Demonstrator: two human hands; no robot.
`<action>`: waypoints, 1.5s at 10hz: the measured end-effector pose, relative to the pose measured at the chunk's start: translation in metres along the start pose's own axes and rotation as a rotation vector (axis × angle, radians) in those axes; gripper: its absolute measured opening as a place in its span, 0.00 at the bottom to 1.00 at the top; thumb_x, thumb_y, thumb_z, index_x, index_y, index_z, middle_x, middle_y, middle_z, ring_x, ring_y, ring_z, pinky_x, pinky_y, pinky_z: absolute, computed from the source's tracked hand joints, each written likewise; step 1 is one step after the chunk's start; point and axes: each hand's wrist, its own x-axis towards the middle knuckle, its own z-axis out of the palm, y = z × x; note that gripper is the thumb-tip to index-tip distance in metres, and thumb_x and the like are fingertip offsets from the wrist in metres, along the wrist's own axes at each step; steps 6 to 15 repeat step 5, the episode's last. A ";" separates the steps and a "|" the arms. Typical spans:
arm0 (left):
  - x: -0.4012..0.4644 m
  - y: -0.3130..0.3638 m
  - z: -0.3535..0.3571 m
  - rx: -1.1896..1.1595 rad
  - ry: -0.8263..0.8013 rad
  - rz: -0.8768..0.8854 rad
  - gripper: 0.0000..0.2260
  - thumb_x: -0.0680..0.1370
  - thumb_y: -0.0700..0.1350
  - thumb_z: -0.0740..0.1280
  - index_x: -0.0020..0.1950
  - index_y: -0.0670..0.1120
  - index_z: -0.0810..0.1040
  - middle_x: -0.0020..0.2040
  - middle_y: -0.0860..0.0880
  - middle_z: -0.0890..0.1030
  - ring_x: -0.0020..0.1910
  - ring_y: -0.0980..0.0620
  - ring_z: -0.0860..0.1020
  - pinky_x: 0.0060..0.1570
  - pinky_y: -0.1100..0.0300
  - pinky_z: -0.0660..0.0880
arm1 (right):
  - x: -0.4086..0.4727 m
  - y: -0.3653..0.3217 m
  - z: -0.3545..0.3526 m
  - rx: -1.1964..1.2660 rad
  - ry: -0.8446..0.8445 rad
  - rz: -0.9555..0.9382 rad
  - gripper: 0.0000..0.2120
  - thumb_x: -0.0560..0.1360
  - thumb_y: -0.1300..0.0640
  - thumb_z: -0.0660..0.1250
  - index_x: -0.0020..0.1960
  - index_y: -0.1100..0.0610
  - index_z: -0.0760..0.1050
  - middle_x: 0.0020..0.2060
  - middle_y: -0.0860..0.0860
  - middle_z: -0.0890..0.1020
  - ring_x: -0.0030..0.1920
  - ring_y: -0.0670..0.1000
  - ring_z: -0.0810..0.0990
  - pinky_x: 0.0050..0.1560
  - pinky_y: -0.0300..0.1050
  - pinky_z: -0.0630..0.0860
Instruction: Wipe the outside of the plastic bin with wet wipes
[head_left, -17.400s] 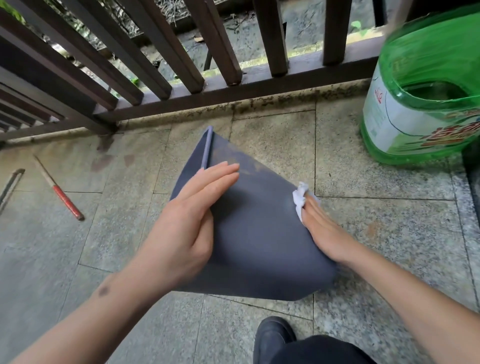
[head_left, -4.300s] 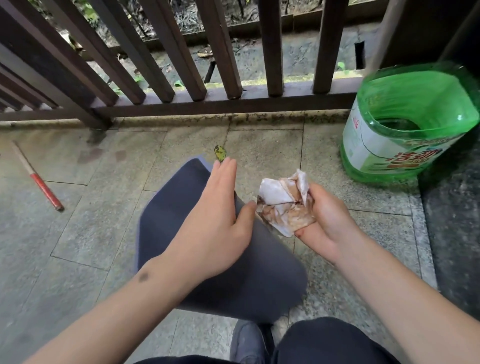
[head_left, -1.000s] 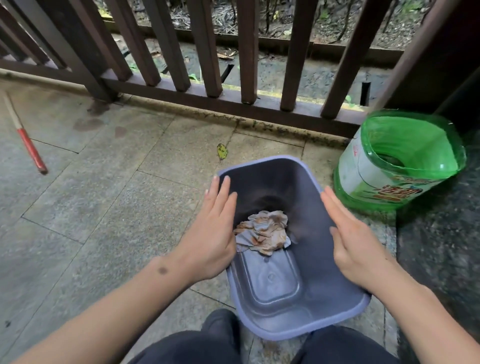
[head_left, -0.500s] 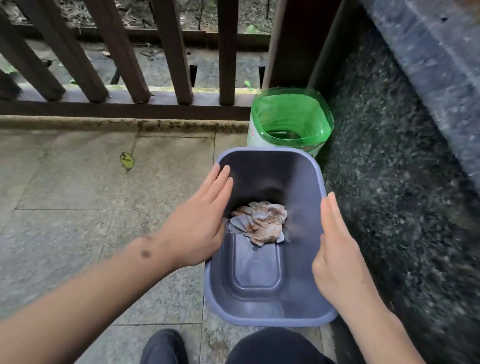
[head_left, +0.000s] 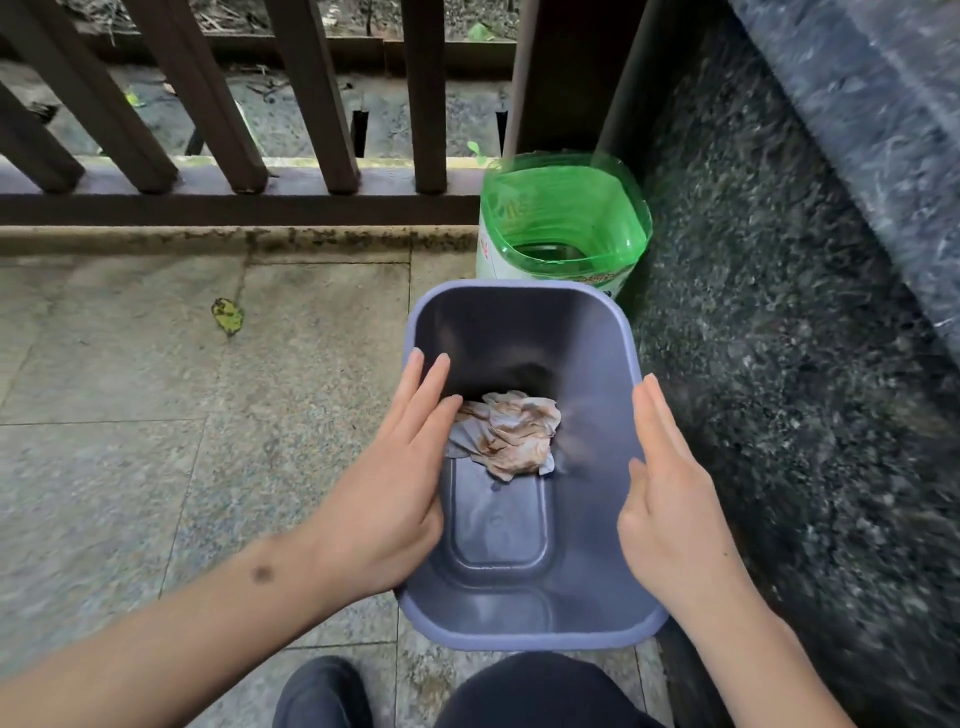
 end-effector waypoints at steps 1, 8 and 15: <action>-0.011 -0.001 -0.004 0.011 0.006 -0.023 0.36 0.67 0.35 0.46 0.77 0.36 0.60 0.82 0.47 0.44 0.79 0.53 0.36 0.74 0.58 0.43 | 0.002 -0.004 0.003 0.009 -0.049 -0.033 0.38 0.78 0.76 0.54 0.82 0.51 0.47 0.77 0.35 0.47 0.67 0.17 0.41 0.68 0.18 0.44; -0.030 -0.001 -0.005 0.153 0.042 -0.051 0.28 0.77 0.42 0.49 0.77 0.37 0.59 0.81 0.43 0.49 0.80 0.48 0.42 0.76 0.60 0.42 | 0.000 -0.014 0.010 -0.110 -0.042 -0.073 0.39 0.78 0.73 0.54 0.82 0.47 0.45 0.78 0.31 0.43 0.73 0.25 0.43 0.69 0.22 0.50; -0.030 -0.001 -0.005 0.153 0.042 -0.051 0.28 0.77 0.42 0.49 0.77 0.37 0.59 0.81 0.43 0.49 0.80 0.48 0.42 0.76 0.60 0.42 | 0.000 -0.014 0.010 -0.110 -0.042 -0.073 0.39 0.78 0.73 0.54 0.82 0.47 0.45 0.78 0.31 0.43 0.73 0.25 0.43 0.69 0.22 0.50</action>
